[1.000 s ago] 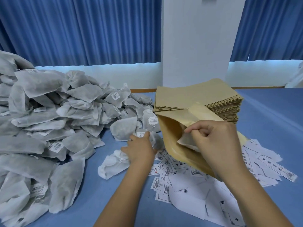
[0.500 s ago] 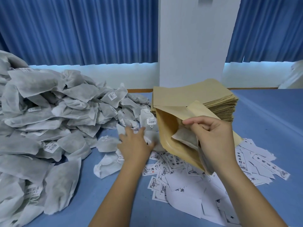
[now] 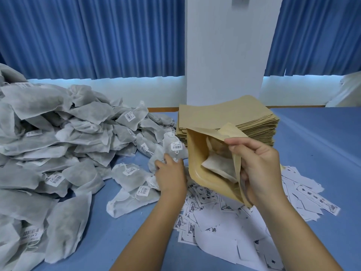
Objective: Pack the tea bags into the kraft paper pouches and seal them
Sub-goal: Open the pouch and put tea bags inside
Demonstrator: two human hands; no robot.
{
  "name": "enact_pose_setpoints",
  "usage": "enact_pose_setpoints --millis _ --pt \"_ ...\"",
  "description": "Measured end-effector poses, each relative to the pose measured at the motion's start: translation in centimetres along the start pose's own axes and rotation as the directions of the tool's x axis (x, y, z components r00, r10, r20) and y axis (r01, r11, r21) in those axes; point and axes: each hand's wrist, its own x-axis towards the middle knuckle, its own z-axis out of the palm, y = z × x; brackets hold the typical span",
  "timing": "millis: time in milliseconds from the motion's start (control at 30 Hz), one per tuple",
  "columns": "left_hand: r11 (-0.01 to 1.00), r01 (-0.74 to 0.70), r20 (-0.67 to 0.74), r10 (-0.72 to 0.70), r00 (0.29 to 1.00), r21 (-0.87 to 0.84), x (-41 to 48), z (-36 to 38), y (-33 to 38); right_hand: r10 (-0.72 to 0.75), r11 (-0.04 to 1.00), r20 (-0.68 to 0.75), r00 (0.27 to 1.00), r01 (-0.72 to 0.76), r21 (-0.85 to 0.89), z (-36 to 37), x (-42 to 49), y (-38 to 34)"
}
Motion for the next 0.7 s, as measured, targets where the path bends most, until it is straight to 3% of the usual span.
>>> enact_pose_setpoints --millis 67,133,200,267,300,367,400,467,500,567,600,700 --pt "0.997 0.0 -0.054 -0.004 0.999 -0.074 -0.1 -0.6 -0.6 0.054 0.998 0.004 0.999 -0.054 0.042 -0.2 0.1 -0.1" --pt "0.956 -0.004 -0.232 -0.067 0.97 -0.292 -0.1 -1.7 -1.8 0.077 0.996 0.012 0.997 -0.078 0.052 -0.4 0.3 -0.1" --pt "0.793 -0.129 -0.461 -0.205 0.863 -0.595 -0.3 -3.8 -3.3 0.076 0.996 0.017 0.997 -0.077 0.053 -0.5 0.3 -0.1" --pt "0.45 -0.39 -0.561 -0.354 0.748 -0.803 -0.7 -6.3 -4.4 0.045 0.999 0.02 0.999 -0.045 0.026 -0.4 0.4 0.1" --pt "0.256 -0.483 -0.547 -0.384 0.744 -0.837 -0.9 -7.3 -4.8 0.023 1.0 0.024 0.999 -0.023 0.004 -0.3 0.3 0.3" --pt "-0.069 -0.507 -0.457 -0.342 0.821 -0.859 -1.2 -8.6 -5.2 -0.007 0.999 0.057 0.998 0.01 -0.052 0.1 0.2 0.5" --pt "-0.239 -0.444 -0.376 -0.282 0.883 -0.863 -1.3 -8.7 -5.4 -0.011 0.996 0.082 0.997 0.018 -0.086 0.3 0.1 0.6" --pt "-0.571 -0.166 -0.163 -0.058 0.985 -0.804 -1.7 -8.9 -5.6 -0.02 0.99 0.119 0.993 0.036 -0.133 0.5 0.0 0.8" --pt "-0.64 -0.046 -0.114 0.066 0.991 -0.767 -2.1 -9.1 -5.7 -0.03 0.989 0.129 0.991 0.049 -0.142 0.5 0.1 0.8" --pt "-0.586 0.019 -0.108 0.181 0.978 -0.81 -2.7 -9.5 -6.2 -0.046 0.988 0.132 0.99 0.064 -0.138 0.5 0.2 0.9" --pt "-0.498 0.019 -0.107 0.223 0.969 -0.867 -2.7 -9.8 -6.4 -0.045 0.99 0.13 0.99 0.062 -0.127 0.4 0.3 0.8" --pt "0.01 -0.195 -0.156 0.563 0.812 -0.981 -2.6 -9.9 -6.2 -0.033 0.993 0.139 0.99 0.049 -0.112 0.3 0.4 0.9"
